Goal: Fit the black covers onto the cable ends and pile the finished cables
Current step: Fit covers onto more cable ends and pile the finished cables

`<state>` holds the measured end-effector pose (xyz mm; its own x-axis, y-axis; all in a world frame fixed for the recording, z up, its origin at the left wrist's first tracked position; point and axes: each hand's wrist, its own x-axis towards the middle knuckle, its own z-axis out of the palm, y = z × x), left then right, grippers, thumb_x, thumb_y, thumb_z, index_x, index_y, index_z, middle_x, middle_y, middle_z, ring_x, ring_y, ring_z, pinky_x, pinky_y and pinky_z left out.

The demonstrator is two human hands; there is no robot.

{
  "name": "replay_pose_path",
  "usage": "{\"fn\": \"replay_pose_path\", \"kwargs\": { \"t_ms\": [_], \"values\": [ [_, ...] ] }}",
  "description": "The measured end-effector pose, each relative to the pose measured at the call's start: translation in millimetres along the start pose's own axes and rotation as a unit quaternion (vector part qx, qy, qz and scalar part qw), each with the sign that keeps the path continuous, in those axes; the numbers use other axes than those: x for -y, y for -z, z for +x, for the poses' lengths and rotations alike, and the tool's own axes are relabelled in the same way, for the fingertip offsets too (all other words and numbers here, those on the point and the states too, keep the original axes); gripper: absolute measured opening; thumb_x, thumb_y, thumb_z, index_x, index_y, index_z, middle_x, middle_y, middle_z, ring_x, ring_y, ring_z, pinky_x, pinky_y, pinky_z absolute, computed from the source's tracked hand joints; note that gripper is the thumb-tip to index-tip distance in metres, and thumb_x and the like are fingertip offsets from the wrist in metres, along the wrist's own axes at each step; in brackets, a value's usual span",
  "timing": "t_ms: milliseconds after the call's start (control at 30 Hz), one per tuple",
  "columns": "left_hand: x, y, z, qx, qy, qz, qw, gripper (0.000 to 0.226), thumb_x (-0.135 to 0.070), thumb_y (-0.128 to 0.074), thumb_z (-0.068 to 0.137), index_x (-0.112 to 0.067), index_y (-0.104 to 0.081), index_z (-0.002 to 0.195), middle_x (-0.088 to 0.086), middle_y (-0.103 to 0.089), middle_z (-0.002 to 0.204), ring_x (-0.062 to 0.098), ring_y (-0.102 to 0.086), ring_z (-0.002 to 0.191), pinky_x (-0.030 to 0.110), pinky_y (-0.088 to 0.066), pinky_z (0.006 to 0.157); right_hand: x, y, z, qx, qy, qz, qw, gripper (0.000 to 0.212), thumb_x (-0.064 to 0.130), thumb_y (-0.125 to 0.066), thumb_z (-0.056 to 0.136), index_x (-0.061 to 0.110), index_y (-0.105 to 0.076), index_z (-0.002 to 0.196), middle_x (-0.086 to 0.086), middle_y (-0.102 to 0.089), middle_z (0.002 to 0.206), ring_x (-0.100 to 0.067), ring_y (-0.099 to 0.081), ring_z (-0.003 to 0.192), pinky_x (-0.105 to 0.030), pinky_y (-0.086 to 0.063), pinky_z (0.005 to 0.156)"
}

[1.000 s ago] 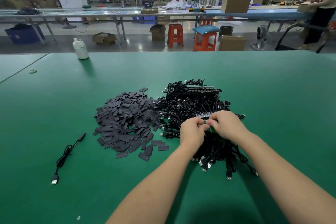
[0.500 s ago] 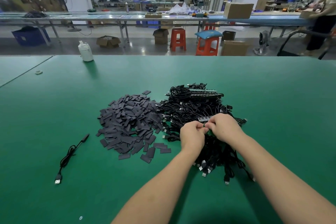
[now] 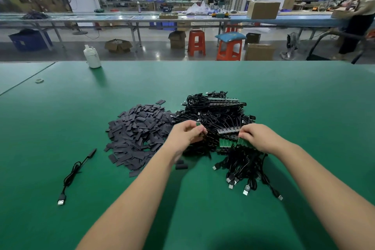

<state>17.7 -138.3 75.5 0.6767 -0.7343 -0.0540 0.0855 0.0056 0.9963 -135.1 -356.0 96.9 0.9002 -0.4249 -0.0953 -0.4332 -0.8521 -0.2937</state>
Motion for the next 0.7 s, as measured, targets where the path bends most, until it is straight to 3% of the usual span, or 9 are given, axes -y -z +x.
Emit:
{"fn": "replay_pose_path", "kwargs": {
  "t_ms": [167, 267, 333, 367, 433, 500, 533, 600, 700],
  "values": [
    [-31, 16, -12, -0.061, -0.046, -0.045, 0.996, 0.017, -0.011, -0.064, 0.094, 0.004, -0.063, 0.102, 0.016, -0.070, 0.089, 0.027, -0.072, 0.083, 0.029, -0.061, 0.070, -7, -6, 6, -0.018, -0.061, -0.034, 0.997, 0.027, 0.036, -0.047, 0.104, 0.021, -0.065, 0.117, -0.003, -0.059, 0.112, -0.020, -0.060, 0.096, -0.039, -0.052, 0.088],
    [-43, 15, -21, -0.033, -0.077, 0.016, 0.996, 0.010, -0.013, -0.069, 0.091, -0.005, -0.068, 0.096, 0.011, -0.073, 0.089, 0.023, -0.073, 0.082, 0.028, -0.060, 0.070, 14, -9, 1, -0.161, -0.053, -0.044, 0.985, 0.022, 0.030, -0.049, 0.103, 0.021, -0.067, 0.112, -0.002, -0.061, 0.109, -0.020, -0.059, 0.098, -0.033, -0.048, 0.078],
    [-45, 14, -24, 0.006, -0.102, 0.112, 0.988, 0.004, -0.021, -0.074, 0.088, -0.018, -0.073, 0.091, -0.002, -0.074, 0.085, 0.011, -0.070, 0.076, 0.021, -0.055, 0.070, 40, -11, -6, -0.226, -0.004, 0.034, 0.974, 0.024, 0.031, -0.048, 0.103, 0.024, -0.070, 0.108, 0.006, -0.066, 0.102, -0.013, -0.061, 0.092, -0.027, -0.041, 0.068],
    [-46, 13, -26, 0.033, -0.113, 0.146, 0.982, 0.002, -0.024, -0.075, 0.086, -0.023, -0.074, 0.087, -0.009, -0.072, 0.078, 0.004, -0.063, 0.067, 0.014, -0.049, 0.065, 55, -11, -10, -0.207, 0.018, 0.104, 0.973, 0.026, 0.034, -0.046, 0.104, 0.027, -0.071, 0.109, 0.012, -0.067, 0.102, -0.007, -0.062, 0.092, -0.023, -0.040, 0.067],
    [-43, 9, -28, 0.086, -0.124, 0.153, 0.977, 0.004, -0.024, -0.076, 0.084, -0.027, -0.073, 0.082, -0.013, -0.065, 0.070, 0.001, -0.052, 0.060, 0.011, -0.041, 0.059, 83, -16, -17, -0.068, 0.039, 0.313, 0.946, 0.029, 0.038, -0.040, 0.105, 0.034, -0.068, 0.113, 0.022, -0.067, 0.107, 0.004, -0.062, 0.099, -0.016, -0.043, 0.078],
    [-39, 9, -29, 0.113, -0.114, 0.114, 0.980, 0.006, -0.022, -0.077, 0.081, -0.026, -0.073, 0.084, -0.004, -0.067, 0.078, 0.010, -0.058, 0.071, 0.025, -0.050, 0.071, 103, -28, -23, 0.085, 0.021, 0.527, 0.846, 0.034, 0.037, -0.037, 0.106, 0.023, -0.067, 0.112, 0.013, -0.070, 0.099, -0.005, -0.065, 0.094, -0.019, -0.049, 0.083],
    [-36, 11, -29, 0.114, -0.114, 0.109, 0.981, 0.008, -0.021, -0.077, 0.081, -0.025, -0.072, 0.087, 0.000, -0.068, 0.082, 0.016, -0.059, 0.075, 0.033, -0.051, 0.075, 108, -33, -25, 0.121, 0.009, 0.576, 0.808, 0.037, 0.035, -0.035, 0.107, 0.015, -0.065, 0.112, 0.005, -0.070, 0.092, -0.013, -0.065, 0.087, -0.024, -0.050, 0.079],
    [-27, 18, -29, 0.112, -0.122, 0.143, 0.976, 0.012, -0.018, -0.077, 0.083, -0.022, -0.070, 0.092, -0.001, -0.067, 0.082, 0.020, -0.054, 0.075, 0.037, -0.046, 0.073, 113, -40, -29, 0.137, -0.004, 0.582, 0.802, 0.041, 0.035, -0.033, 0.109, 0.010, -0.066, 0.110, -0.008, -0.072, 0.087, -0.019, -0.067, 0.080, -0.032, -0.051, 0.078],
    [-14, 30, -28, 0.100, -0.131, 0.244, 0.956, 0.013, -0.022, -0.076, 0.083, -0.030, -0.069, 0.089, -0.014, -0.061, 0.071, 0.012, -0.047, 0.065, 0.030, -0.040, 0.063, 111, -49, -31, 0.126, -0.012, 0.561, 0.818, 0.035, 0.027, -0.042, 0.108, 0.000, -0.064, 0.106, -0.007, -0.064, 0.074, -0.016, -0.061, 0.064, -0.041, -0.050, 0.081]
  ]
}}
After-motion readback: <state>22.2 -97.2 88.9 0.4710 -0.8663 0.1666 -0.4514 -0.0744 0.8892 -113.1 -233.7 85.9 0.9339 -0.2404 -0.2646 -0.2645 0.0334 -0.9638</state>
